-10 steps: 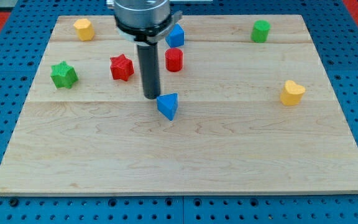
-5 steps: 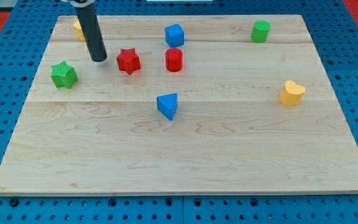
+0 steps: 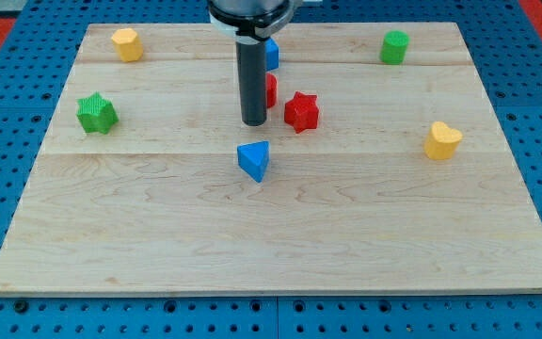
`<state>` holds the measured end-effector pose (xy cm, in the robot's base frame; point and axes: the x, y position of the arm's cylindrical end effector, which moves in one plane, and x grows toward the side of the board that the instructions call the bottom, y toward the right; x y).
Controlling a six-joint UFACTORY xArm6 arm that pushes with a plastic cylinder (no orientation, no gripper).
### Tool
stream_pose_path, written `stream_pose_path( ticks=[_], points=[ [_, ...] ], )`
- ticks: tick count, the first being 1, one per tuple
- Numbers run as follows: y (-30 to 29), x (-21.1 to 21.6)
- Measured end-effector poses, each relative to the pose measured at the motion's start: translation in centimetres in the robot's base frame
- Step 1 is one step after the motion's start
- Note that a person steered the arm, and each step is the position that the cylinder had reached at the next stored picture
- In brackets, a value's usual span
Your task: Move the red star towards bottom right corner of the board
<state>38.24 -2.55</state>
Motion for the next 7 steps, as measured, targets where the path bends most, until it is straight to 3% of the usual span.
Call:
stream_pose_path(
  ticks=[2, 3, 4, 5, 6, 7],
  points=[
    [7.9, -4.2],
    [13.1, 0.3],
    [14.6, 3.8],
    [14.1, -0.1],
    [11.0, -0.9],
    [10.3, 3.8]
  ],
)
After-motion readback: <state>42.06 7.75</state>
